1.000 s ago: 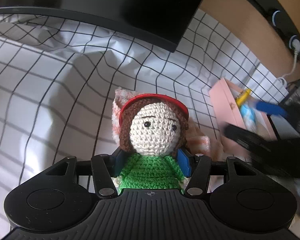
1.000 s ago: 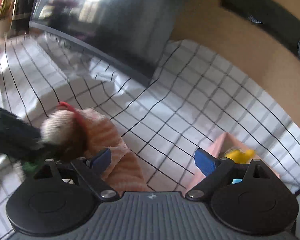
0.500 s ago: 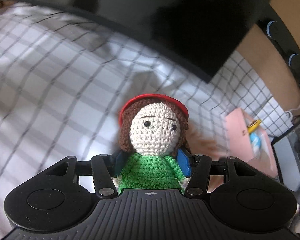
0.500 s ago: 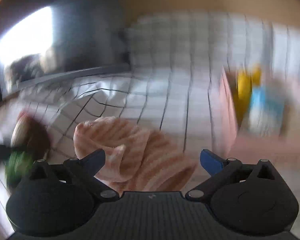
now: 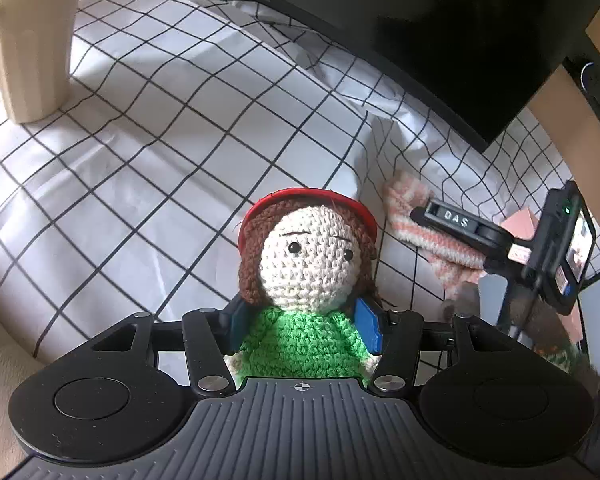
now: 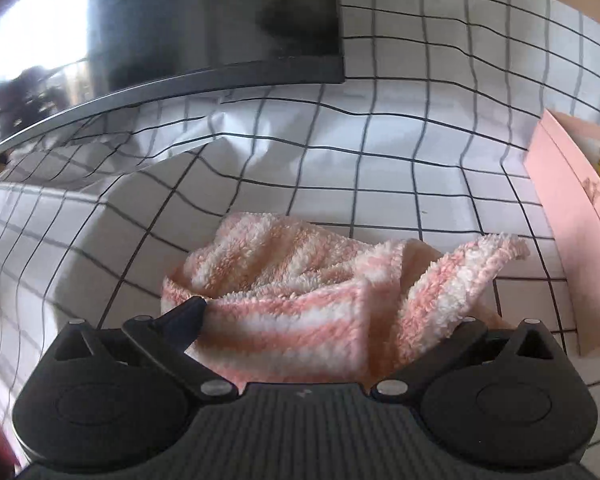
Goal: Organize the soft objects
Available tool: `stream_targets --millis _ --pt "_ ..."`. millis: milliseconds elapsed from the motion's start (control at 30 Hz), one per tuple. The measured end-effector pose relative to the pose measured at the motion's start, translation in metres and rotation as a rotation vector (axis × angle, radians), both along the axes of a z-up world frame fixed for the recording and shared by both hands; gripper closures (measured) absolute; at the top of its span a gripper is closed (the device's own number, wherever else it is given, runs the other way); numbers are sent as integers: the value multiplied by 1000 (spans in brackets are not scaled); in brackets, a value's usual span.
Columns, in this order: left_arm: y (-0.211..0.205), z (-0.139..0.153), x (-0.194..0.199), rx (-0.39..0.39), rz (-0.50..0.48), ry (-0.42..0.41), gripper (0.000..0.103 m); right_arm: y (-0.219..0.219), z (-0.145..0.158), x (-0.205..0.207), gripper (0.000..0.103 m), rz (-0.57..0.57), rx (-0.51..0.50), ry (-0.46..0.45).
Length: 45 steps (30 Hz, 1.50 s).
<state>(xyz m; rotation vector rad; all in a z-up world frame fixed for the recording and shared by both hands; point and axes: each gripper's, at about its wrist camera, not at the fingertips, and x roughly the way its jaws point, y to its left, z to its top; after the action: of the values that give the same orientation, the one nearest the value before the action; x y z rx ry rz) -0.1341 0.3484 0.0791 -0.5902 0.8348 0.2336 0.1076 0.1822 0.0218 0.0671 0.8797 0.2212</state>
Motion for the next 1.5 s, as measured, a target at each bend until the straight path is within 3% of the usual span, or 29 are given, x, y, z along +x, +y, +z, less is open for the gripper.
stream_targets --millis 100,267,500,733,833,933,1000,1067,1167,1333,1433,1500 --pt "0 -2 -1 -7 15 -1 44 0 0 2 0 2 2 23" --pt "-3 -5 3 3 18 15 44 -3 3 6 0 111 -26 54" --pt "-19 -3 16 -7 -39 -1 44 -15 4 1 1 173 -27 40" --pt "-52 -8 33 -33 -132 -14 44 -88 8 -60 3 295 -151 49" --pt "-72 -12 43 -51 -182 2 44 -132 11 -92 1 338 -226 -26" --pt "-96 -15 56 -56 -244 21 44 -158 10 -110 0 297 -315 -123" --pt "-112 -16 67 -65 -284 28 44 -171 14 -106 0 231 -254 -109" --pt "-125 -18 78 -54 -315 36 44 -183 25 -100 0 191 -121 -82" --pt "-141 -20 97 -20 -345 46 44 -188 51 -105 0 185 -15 -127" --pt "-156 -8 128 -46 -413 -27 44 -172 72 -136 0 292 -158 -327" --pt "-162 -4 151 -36 -484 -34 44 -164 56 -142 0 302 -221 -310" --pt "-161 -9 166 -88 -525 -17 44 -155 46 -144 0 316 -210 -285"
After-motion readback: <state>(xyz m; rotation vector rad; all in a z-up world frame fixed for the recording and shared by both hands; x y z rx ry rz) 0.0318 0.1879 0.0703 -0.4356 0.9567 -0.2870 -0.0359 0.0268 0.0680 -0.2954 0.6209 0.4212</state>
